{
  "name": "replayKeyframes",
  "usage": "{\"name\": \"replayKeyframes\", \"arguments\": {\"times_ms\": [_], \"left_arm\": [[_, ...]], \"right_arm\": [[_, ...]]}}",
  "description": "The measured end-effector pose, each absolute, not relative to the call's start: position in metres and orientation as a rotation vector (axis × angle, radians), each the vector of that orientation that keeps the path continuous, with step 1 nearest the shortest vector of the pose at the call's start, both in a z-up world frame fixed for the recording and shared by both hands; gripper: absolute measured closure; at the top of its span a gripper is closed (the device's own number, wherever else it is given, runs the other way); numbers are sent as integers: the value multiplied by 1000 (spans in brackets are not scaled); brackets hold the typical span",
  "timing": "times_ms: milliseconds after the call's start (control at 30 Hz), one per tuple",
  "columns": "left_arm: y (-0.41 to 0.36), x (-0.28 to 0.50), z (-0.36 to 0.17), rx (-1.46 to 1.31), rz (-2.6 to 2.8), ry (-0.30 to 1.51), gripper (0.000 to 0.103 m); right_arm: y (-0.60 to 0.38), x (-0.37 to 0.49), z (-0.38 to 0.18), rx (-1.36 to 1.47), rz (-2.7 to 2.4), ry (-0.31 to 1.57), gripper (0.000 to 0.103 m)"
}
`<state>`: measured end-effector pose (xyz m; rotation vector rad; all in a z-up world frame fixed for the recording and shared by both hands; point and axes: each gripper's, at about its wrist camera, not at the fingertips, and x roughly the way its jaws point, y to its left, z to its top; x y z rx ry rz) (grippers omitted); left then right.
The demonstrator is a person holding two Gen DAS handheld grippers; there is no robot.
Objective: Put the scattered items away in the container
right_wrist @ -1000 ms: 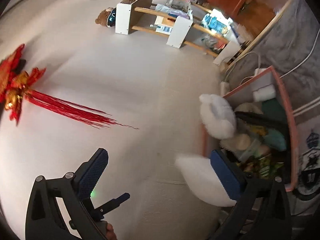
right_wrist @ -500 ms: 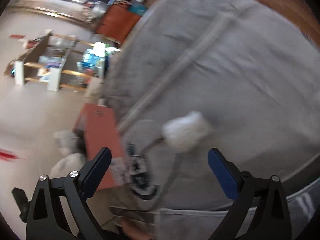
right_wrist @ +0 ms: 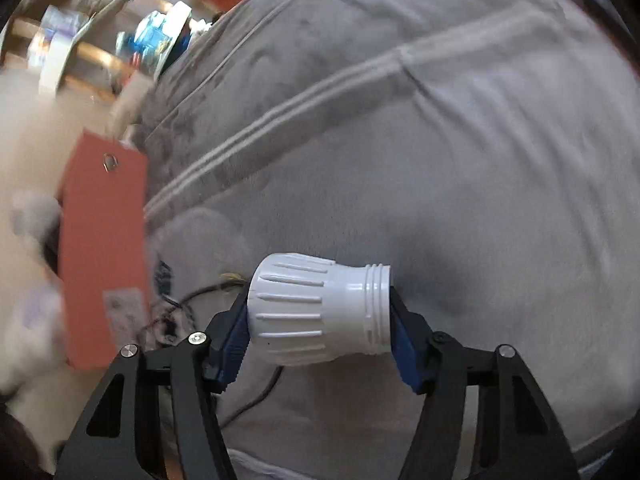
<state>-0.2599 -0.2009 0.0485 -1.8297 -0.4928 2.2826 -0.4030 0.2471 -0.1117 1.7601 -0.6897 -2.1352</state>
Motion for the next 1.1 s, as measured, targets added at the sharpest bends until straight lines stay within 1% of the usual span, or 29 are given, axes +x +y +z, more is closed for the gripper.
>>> {"name": "replayKeyframes", "arguments": {"times_ms": [100, 167, 267, 300, 367, 467, 567, 600, 633, 667, 767, 867, 967, 1033, 1100], "left_arm": [[-208, -253, 34, -1818, 2219, -598, 2], [-218, -248, 29, -1786, 2161, -725, 2], [-236, -243, 29, -1690, 2136, -883, 2], [-239, -243, 27, -1680, 2121, -921, 2], [-247, -243, 21, -1669, 2092, -998, 2], [-252, -246, 15, -1661, 2074, -1057, 2], [-253, -247, 14, -1657, 2097, -1055, 2], [-253, -247, 15, -1653, 2111, -1051, 2], [-251, -246, 14, -1649, 2121, -1045, 2], [-251, -245, 15, -1644, 2128, -1040, 2], [-252, -241, 16, -1617, 2152, -1048, 2], [-254, -239, 14, -1587, 2154, -1072, 2], [-253, -241, 8, -1600, 2124, -1080, 2], [-252, -243, 6, -1623, 2107, -1077, 2], [-251, -244, 6, -1633, 2108, -1067, 2]], "right_arm": [[274, -396, -100, 1676, -2069, -920, 45], [286, -389, -91, 1606, -1990, -1062, 45], [288, -377, -62, 1495, -1911, -1182, 45], [283, -375, -49, 1462, -1896, -1190, 45], [263, -375, -18, 1415, -1898, -1144, 45], [203, -382, 46, 1336, -1911, -979, 45], [129, -393, 104, 1244, -1896, -864, 45], [107, -398, 118, 1226, -1900, -836, 36], [82, -405, 133, 1209, -1933, -796, 9], [62, -409, 148, 1184, -1993, -756, 1], [35, -411, 173, 1111, -2157, -663, 1], [34, -393, 166, 1100, -2135, -632, 1], [60, -372, 133, 1178, -2150, -591, 1], [90, -357, 99, 1257, -2154, -625, 1], [121, -345, 66, 1345, -2139, -698, 1]]}}
